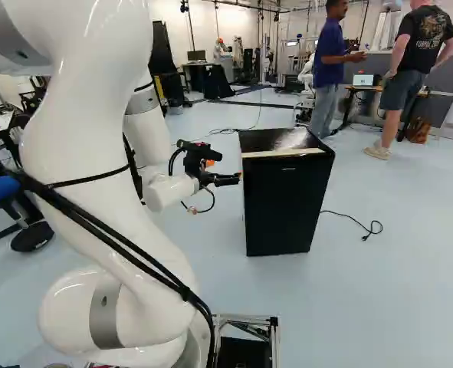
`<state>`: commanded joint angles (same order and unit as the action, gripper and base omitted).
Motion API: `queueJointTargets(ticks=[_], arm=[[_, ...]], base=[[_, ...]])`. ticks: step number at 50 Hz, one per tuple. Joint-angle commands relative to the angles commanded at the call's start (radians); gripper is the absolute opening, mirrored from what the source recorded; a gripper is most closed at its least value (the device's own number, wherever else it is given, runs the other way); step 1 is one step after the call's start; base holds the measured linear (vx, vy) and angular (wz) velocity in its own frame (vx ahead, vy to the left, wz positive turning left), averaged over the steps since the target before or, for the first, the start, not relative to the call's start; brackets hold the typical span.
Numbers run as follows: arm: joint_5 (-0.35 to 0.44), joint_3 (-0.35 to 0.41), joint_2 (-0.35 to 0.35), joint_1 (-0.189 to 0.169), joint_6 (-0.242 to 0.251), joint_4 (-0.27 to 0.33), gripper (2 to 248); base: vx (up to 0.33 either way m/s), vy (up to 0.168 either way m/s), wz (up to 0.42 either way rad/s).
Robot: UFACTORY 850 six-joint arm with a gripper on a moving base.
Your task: Grab a drink from the fridge
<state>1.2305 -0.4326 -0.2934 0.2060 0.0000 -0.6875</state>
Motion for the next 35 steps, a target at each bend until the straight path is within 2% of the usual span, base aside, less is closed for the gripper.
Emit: queueJointTargets(ticks=[35], arm=[[0.131,-0.132,-0.192,0.023,0.000,-0.165,247]], base=[[0.000,0.000,0.000]])
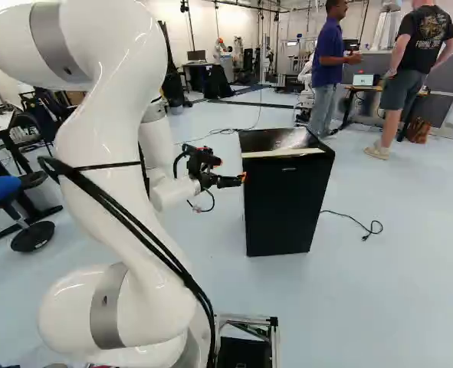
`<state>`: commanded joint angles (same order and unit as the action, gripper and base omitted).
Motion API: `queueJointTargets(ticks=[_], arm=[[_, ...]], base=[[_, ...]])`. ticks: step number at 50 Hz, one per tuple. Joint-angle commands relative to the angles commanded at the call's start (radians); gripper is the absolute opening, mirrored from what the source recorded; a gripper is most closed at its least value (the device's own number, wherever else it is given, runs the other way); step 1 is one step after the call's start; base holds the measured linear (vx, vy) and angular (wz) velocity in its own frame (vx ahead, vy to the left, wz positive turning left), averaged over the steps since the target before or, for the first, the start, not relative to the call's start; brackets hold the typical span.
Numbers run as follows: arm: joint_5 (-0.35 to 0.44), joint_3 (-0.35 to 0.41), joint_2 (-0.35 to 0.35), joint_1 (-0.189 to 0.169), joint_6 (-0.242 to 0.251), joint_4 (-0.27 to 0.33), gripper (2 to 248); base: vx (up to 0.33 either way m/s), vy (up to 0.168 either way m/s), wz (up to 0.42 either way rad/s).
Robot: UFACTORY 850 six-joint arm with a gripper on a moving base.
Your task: Grab a drink from the fridge
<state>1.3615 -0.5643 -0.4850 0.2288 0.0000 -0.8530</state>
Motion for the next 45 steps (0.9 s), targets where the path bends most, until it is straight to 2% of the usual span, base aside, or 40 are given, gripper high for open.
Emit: queueJointTargets(ticks=[20,45], arm=[[0.055,-0.084,-0.091,0.005,0.000,-0.081,247],[0.058,-0.177,-0.150,-0.011,0.000,-0.087,247]], base=[[0.000,0.000,0.000],[0.000,0.000,0.000]])
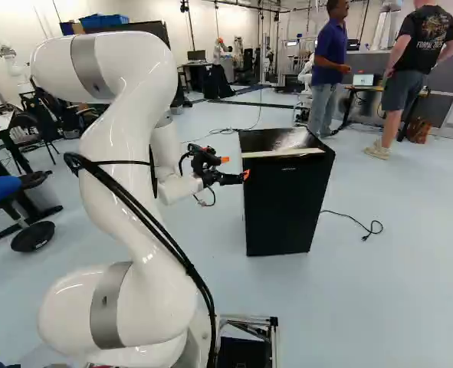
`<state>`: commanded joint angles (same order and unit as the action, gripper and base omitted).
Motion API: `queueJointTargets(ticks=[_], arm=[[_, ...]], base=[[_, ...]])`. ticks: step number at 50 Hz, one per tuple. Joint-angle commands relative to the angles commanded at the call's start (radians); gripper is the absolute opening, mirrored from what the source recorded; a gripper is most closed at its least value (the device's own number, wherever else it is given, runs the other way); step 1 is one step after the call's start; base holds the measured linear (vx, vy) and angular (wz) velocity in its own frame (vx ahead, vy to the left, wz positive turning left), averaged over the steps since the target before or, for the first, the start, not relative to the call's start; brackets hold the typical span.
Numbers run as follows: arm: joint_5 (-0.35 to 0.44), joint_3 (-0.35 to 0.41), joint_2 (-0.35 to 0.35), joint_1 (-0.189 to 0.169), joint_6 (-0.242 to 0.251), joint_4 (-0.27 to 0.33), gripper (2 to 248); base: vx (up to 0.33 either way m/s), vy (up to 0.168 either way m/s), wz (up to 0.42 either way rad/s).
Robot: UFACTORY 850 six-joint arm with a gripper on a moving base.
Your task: Grab a drink from the fridge
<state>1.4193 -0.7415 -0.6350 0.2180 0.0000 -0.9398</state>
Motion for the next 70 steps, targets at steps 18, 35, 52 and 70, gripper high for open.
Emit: queueJointTargets(ticks=[18,35,52,70], arm=[[0.000,-0.032,-0.020,-0.030,0.000,0.000,247],[0.000,-0.046,-0.029,-0.055,0.000,0.000,247],[0.000,-0.060,-0.069,-0.064,0.000,0.000,247],[0.000,-0.064,-0.076,-0.068,0.000,0.000,247]], base=[[0.000,0.000,0.000],[0.000,0.000,0.000],[0.000,0.000,0.000],[0.000,0.000,0.000]])
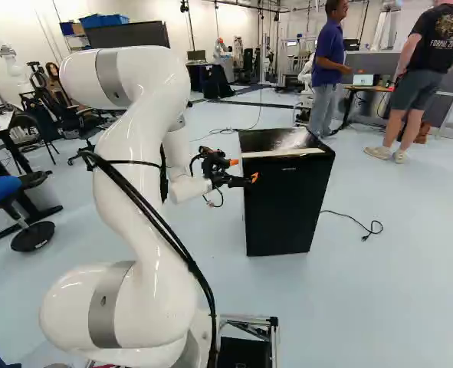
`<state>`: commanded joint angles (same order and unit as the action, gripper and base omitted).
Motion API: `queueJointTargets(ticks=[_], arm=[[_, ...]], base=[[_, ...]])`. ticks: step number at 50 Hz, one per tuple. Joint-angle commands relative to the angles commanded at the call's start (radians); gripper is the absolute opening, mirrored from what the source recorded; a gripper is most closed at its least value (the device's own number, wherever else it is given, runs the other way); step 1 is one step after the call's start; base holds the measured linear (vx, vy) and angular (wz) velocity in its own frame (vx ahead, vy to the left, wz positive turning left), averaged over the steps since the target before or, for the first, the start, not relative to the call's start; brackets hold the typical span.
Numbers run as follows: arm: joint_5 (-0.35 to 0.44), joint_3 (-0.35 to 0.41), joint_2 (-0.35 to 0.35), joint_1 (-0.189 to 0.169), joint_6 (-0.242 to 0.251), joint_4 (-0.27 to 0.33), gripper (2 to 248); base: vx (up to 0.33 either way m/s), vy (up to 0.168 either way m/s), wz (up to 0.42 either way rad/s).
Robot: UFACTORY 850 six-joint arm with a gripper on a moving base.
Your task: Grab a drink from the fridge
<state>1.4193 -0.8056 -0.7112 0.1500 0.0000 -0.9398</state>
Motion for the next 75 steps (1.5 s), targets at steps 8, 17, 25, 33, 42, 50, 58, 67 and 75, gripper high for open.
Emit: queueJointTargets(ticks=[8,17,25,33,42,50,58,67,75], arm=[[0.000,-0.008,-0.005,-0.007,0.000,0.000,247],[0.000,-0.017,-0.010,-0.015,0.000,0.000,247],[0.000,-0.024,-0.014,-0.025,0.000,0.000,247],[0.000,-0.025,-0.015,-0.036,0.000,0.000,247],[0.000,-0.019,-0.011,-0.049,0.000,0.000,247],[0.000,0.006,0.003,-0.056,0.000,-0.014,247],[0.000,0.046,0.027,-0.056,0.000,-0.039,247],[0.000,0.098,0.057,-0.053,0.000,-0.060,247],[0.000,0.147,0.086,-0.051,0.000,-0.076,247]], base=[[0.000,0.000,0.000],[0.000,0.000,0.000],[0.000,0.000,0.000],[0.000,0.000,0.000],[0.000,0.000,0.000],[0.000,0.000,0.000],[-0.003,-0.003,-0.011],[0.000,0.000,0.000],[0.000,0.000,0.000]])
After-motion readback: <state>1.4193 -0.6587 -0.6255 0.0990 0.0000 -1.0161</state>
